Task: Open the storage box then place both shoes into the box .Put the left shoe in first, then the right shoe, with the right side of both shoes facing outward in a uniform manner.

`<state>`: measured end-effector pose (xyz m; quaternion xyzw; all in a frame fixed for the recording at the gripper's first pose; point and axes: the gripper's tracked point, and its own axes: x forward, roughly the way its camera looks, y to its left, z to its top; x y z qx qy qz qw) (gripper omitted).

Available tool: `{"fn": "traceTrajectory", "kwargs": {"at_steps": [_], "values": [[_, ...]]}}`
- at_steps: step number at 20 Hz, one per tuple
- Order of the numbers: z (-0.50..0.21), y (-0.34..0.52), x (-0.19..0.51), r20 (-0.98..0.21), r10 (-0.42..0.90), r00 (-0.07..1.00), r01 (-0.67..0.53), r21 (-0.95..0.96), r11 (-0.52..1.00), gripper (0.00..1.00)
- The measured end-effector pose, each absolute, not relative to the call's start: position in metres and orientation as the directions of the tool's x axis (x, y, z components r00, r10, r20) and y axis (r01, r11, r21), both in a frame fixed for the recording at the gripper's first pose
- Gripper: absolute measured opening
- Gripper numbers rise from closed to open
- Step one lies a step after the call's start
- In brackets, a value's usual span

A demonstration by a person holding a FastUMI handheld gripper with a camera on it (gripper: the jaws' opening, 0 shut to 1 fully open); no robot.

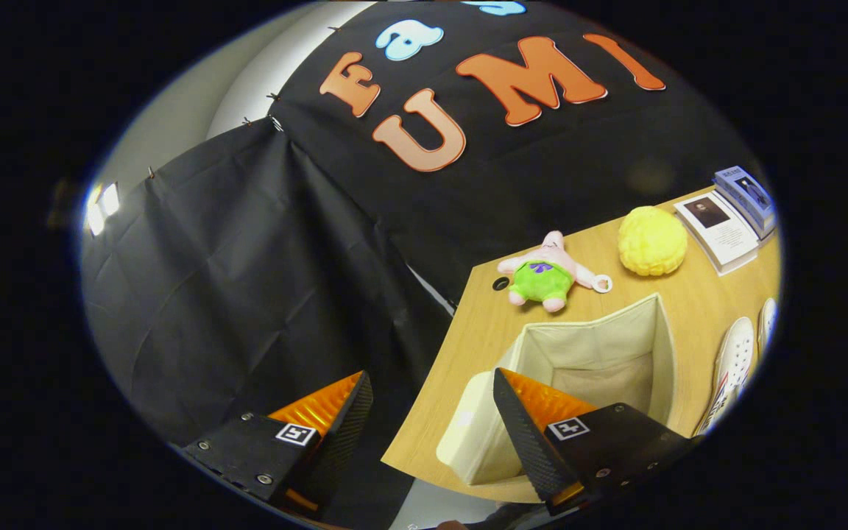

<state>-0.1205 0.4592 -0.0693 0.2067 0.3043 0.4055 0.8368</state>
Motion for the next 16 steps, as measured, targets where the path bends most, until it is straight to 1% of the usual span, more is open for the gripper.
{"fn": "traceTrajectory", "kwargs": {"at_steps": [4, 6, 10, 12, 16], "values": [[-0.096, 0.392, -0.079, -0.387, 0.702, 0.597, -0.508, 0.495, 0.705, 0.98], [-0.114, 0.352, -0.059, -0.412, 0.619, 0.668, -0.451, 0.438, 0.778, 0.98], [-0.157, 0.276, -0.034, -0.470, 0.457, 0.755, -0.351, 0.298, 0.887, 0.98], [-0.175, 0.245, -0.030, -0.487, 0.393, 0.779, -0.310, 0.245, 0.918, 0.98], [-0.216, 0.194, -0.025, -0.535, 0.294, 0.792, -0.215, 0.206, 0.955, 0.98]]}}
